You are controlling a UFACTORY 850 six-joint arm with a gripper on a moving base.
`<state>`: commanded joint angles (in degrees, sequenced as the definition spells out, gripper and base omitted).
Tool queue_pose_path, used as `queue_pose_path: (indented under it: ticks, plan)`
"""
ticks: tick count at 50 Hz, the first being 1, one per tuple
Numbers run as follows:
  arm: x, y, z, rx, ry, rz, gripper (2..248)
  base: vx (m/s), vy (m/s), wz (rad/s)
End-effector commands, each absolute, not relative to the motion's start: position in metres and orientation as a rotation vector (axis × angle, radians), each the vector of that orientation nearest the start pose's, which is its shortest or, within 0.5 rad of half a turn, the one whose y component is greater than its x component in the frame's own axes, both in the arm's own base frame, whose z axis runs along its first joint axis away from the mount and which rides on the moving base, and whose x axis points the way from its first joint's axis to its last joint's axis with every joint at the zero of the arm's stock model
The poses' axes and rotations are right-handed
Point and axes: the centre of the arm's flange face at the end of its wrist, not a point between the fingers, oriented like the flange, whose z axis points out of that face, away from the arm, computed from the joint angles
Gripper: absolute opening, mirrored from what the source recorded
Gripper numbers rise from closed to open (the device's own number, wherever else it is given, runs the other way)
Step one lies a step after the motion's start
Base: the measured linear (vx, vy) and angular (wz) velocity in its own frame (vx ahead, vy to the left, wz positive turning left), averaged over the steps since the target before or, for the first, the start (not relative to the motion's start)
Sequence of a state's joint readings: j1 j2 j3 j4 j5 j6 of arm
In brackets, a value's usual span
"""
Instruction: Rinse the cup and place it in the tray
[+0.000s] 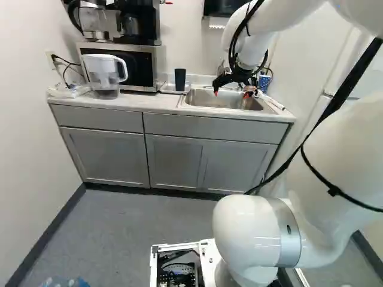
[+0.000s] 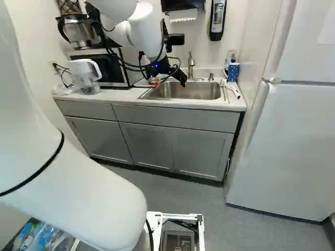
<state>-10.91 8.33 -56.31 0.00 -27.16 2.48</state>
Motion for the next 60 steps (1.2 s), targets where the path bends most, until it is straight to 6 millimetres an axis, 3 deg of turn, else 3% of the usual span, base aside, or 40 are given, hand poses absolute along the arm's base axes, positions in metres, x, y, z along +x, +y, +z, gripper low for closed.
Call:
queue_pose_path:
  ticks: [46,60]
  plan:
    - [0.4394,-0.0847,0.6315,-3.0,0.352,-1.022,247,-0.054,0.013,-0.192]
    - [0.4394,-0.0847,0.6315,-3.0,0.352,-1.022,247,0.0,0.002,0.012]
